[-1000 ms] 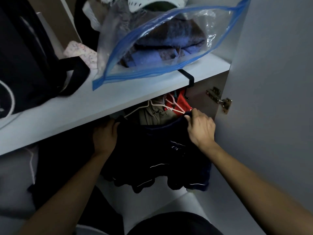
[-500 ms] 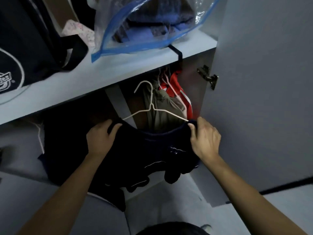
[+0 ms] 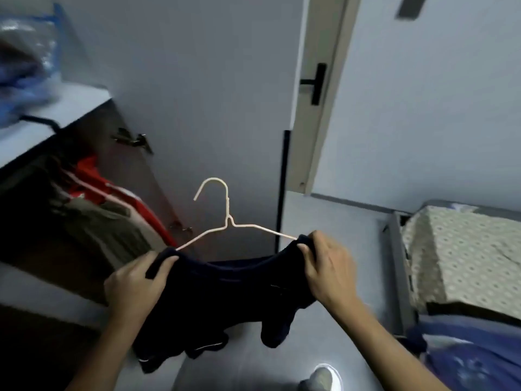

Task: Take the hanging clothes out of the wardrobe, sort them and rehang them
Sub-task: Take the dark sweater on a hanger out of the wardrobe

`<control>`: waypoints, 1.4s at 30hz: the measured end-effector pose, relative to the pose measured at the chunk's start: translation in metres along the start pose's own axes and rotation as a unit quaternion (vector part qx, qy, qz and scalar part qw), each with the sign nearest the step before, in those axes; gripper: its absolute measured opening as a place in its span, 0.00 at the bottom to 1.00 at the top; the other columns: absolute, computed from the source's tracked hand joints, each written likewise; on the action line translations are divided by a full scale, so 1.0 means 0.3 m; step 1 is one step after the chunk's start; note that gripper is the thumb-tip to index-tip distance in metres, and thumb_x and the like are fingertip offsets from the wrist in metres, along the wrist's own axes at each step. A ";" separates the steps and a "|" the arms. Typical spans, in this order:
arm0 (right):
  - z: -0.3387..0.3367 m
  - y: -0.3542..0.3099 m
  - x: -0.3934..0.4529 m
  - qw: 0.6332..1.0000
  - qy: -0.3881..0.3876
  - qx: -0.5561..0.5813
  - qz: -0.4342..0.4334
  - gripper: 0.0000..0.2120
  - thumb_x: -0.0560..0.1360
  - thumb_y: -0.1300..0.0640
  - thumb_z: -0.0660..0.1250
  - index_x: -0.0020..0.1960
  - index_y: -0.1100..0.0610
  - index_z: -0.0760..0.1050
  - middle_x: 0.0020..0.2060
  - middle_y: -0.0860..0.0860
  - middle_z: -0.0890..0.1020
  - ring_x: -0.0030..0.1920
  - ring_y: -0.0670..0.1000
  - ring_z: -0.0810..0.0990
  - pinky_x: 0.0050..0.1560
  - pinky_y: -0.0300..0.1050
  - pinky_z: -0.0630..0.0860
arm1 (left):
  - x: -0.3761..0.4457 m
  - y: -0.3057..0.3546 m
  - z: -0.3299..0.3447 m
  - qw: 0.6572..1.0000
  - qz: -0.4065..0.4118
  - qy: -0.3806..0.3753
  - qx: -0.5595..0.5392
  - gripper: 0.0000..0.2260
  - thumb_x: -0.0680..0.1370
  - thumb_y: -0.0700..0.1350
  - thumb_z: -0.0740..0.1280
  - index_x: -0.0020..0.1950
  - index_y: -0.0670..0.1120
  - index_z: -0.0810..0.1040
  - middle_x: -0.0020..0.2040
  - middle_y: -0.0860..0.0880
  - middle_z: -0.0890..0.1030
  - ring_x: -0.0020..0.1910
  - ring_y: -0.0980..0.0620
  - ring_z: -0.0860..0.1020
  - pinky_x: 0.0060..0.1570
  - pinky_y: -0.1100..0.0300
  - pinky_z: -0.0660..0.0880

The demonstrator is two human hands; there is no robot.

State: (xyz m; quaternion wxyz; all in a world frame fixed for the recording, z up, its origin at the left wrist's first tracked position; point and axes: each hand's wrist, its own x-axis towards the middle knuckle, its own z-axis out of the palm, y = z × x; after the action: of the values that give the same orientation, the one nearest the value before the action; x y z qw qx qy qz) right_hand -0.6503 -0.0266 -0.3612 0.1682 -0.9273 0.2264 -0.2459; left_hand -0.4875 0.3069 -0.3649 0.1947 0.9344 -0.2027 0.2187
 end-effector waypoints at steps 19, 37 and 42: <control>-0.807 0.986 -0.738 0.906 0.175 -0.146 0.357 0.15 0.81 0.41 0.56 0.44 0.51 0.69 0.37 0.48 0.78 0.39 0.57 0.77 0.37 0.52 0.64 | -0.177 1.501 0.389 0.923 0.303 -0.135 -0.194 0.24 0.79 0.65 0.60 0.35 0.47 0.78 0.27 0.50 0.72 0.26 0.43 0.73 0.25 0.54 0.70; -0.908 1.026 -1.170 0.658 0.284 -0.248 0.652 0.15 0.80 0.39 0.56 0.45 0.50 0.70 0.38 0.48 0.81 0.40 0.58 0.81 0.35 0.53 0.71 | -0.431 2.454 0.702 0.675 0.593 -0.293 -0.327 0.23 0.76 0.67 0.60 0.35 0.49 0.71 0.30 0.50 0.74 0.32 0.42 0.78 0.29 0.50 0.70; -0.922 1.048 -1.182 0.606 0.295 -0.263 0.691 0.12 0.81 0.43 0.62 0.47 0.51 0.72 0.41 0.50 0.82 0.43 0.60 0.82 0.36 0.53 0.71 | -0.487 2.621 0.757 0.623 0.637 -0.309 -0.333 0.23 0.76 0.69 0.59 0.37 0.50 0.73 0.33 0.51 0.77 0.36 0.41 0.80 0.31 0.50 0.70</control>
State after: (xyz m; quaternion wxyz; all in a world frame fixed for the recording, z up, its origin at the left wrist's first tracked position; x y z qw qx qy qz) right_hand -1.1789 -0.1682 -0.4014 -0.0386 -0.3774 0.8918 -0.2466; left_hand -0.8976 -0.4150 -0.4080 0.2307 0.4559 -0.8542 -0.0958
